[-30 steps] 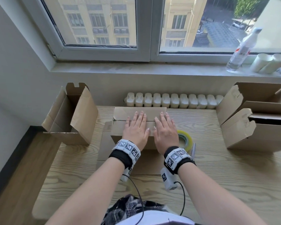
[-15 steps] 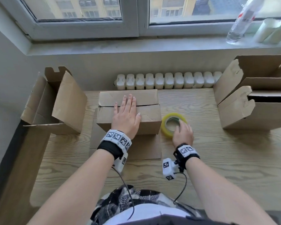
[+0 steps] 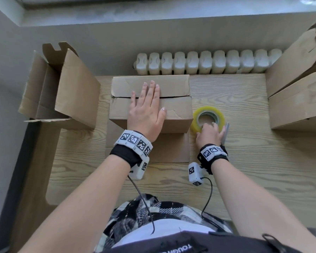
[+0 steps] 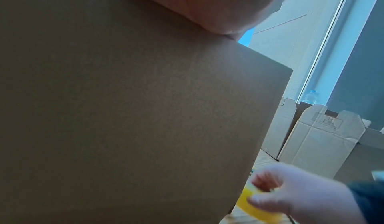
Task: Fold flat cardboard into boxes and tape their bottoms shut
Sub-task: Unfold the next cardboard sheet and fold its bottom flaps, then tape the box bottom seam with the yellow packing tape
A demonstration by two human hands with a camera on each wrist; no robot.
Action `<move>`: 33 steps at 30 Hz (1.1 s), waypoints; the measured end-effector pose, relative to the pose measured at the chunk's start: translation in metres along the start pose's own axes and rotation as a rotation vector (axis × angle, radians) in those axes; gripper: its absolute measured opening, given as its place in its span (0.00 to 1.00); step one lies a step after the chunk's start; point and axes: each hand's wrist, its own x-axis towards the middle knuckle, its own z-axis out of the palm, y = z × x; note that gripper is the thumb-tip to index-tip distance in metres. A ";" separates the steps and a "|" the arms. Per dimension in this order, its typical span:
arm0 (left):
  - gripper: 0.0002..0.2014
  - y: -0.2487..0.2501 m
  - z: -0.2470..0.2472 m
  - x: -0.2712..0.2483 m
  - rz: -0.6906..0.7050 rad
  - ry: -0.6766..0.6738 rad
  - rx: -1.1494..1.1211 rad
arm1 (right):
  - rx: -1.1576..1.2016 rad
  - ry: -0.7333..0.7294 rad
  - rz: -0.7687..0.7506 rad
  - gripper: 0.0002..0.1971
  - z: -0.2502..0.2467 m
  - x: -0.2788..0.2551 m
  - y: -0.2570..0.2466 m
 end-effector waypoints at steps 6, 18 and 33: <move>0.34 0.002 -0.003 -0.004 0.001 -0.031 0.011 | 0.688 0.120 0.141 0.19 -0.064 0.008 0.000; 0.29 -0.002 -0.018 -0.003 0.004 -0.105 -0.125 | 1.787 -0.154 -0.182 0.27 -0.217 -0.065 -0.035; 0.31 -0.016 -0.027 0.007 0.012 -0.118 -0.646 | 1.667 -0.391 -0.394 0.29 -0.222 -0.106 -0.070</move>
